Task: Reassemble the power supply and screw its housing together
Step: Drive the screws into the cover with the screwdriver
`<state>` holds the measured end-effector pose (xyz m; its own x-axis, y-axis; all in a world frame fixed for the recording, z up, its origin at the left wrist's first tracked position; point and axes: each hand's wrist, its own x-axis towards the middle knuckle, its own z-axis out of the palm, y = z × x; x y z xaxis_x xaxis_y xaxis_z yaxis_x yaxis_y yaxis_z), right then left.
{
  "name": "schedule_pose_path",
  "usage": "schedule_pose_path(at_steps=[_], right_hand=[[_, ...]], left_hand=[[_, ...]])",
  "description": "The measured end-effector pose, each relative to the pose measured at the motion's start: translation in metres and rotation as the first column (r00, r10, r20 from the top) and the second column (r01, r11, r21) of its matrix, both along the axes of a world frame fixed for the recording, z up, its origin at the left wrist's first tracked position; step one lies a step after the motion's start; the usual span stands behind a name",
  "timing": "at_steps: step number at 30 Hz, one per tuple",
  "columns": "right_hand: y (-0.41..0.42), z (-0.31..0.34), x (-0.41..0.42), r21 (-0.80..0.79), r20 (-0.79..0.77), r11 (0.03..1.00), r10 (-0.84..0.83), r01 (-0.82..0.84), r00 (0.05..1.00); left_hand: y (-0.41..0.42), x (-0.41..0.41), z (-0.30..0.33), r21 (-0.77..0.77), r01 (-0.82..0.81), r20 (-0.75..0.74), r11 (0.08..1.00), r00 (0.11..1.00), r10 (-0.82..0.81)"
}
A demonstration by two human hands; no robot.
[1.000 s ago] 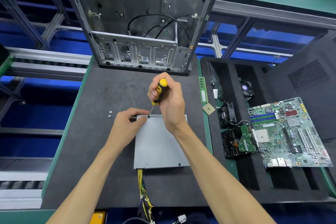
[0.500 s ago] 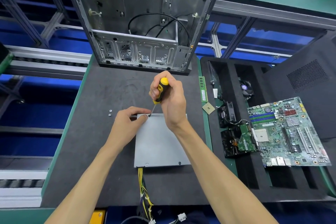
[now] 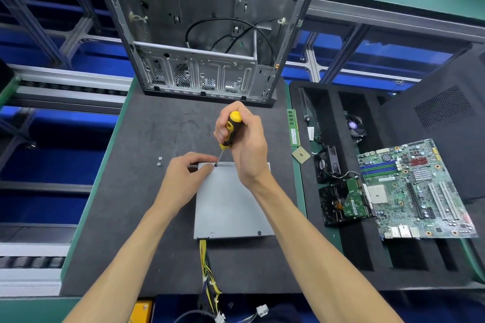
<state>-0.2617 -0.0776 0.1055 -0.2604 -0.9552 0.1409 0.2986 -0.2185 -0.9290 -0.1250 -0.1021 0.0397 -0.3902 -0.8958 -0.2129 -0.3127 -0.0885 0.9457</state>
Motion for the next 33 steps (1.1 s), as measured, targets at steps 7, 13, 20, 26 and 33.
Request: schedule_pose_path(at_steps=[7, 13, 20, 26, 33], right_hand=[[-0.002, 0.005, 0.001, 0.06, -0.128, 0.998, 0.018, -0.01, 0.992], [0.001, 0.011, 0.002, 0.081, -0.133, 0.996, 0.034, -0.024, 0.991], [0.002, 0.011, 0.005, 0.125, -0.155, 0.992, 0.033, -0.014, 0.987], [0.0, 0.009, 0.008, 0.095, -0.164, 0.995, 0.049, -0.034, 0.985], [0.006, 0.016, 0.013, 0.067, -0.339, 0.998, 0.025, -0.003, 0.941]], left_hand=[[0.002, 0.0, 0.0, -0.001, -0.026, -0.005, 1.0, 1.0, 0.026], [0.004, -0.001, -0.001, 0.019, -0.043, -0.027, 0.999, 0.999, 0.043], [0.013, -0.005, -0.01, -0.032, -0.12, -0.039, 0.992, 0.992, 0.118], [0.03, -0.012, -0.016, -0.157, -0.201, -0.081, 0.967, 0.978, 0.19], [0.03, -0.012, -0.019, -0.157, -0.198, -0.116, 0.968, 0.977, 0.181]])
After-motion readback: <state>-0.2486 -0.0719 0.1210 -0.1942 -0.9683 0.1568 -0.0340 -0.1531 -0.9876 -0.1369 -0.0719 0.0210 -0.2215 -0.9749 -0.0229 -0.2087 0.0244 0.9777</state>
